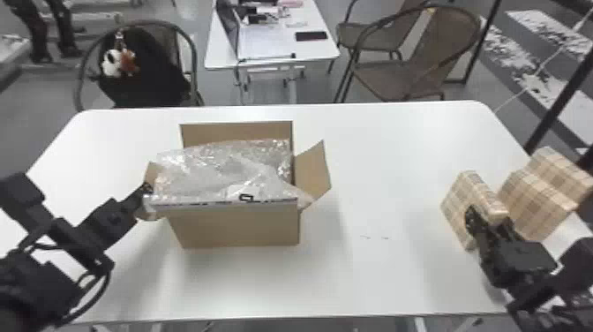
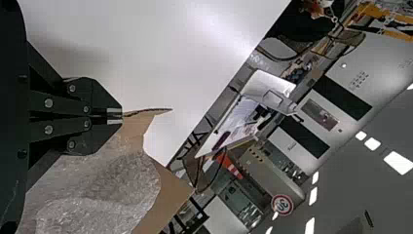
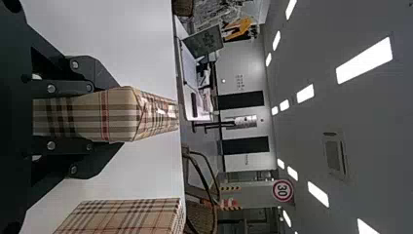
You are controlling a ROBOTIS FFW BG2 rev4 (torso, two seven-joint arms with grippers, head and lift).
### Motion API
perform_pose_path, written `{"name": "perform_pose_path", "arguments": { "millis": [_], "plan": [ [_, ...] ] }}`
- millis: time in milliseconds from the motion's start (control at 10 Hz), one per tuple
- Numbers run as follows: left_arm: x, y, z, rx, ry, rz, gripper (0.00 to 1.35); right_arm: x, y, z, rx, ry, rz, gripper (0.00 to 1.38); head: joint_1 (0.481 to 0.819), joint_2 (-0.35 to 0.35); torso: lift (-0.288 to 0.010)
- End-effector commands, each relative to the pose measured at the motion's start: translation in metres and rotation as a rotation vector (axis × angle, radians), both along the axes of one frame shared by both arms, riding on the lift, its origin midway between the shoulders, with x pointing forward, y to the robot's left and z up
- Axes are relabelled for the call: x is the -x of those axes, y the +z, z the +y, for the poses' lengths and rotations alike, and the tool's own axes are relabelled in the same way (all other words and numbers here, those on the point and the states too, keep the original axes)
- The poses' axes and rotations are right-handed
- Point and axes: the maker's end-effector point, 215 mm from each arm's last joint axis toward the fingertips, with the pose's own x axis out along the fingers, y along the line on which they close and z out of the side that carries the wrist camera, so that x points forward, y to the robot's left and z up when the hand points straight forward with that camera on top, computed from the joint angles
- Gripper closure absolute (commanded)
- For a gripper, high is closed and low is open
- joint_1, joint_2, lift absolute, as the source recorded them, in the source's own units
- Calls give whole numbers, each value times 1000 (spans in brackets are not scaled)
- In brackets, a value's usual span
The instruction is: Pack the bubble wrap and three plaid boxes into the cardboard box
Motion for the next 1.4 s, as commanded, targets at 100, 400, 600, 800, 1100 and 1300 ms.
{"name": "perform_pose_path", "arguments": {
  "millis": [100, 400, 600, 800, 1100, 1300],
  "plan": [
    [-2, 2, -1, -3, -1, -4, 1216, -14, 51, 45, -120, 117, 96, 1124, 695, 43, -174],
    [-11, 3, -10, -15, -16, -5, 1216, -39, 173, 101, -86, 385, 235, 1124, 695, 100, -174],
    [-22, 7, -25, -29, -48, -10, 1216, -23, 197, 156, -309, 588, 360, 1124, 668, 127, -174],
    [-26, 9, -31, -35, -59, -11, 1216, -20, 191, 210, -430, 735, 484, 1124, 651, 172, -174],
    [-39, 14, -49, -39, -94, -20, 1216, -36, 177, 274, -501, 915, 619, 1124, 642, 240, -174],
    [-45, 16, -60, -42, -118, -23, 1216, -46, 155, 314, -592, 1055, 694, 1124, 629, 271, -174]
  ]
}}
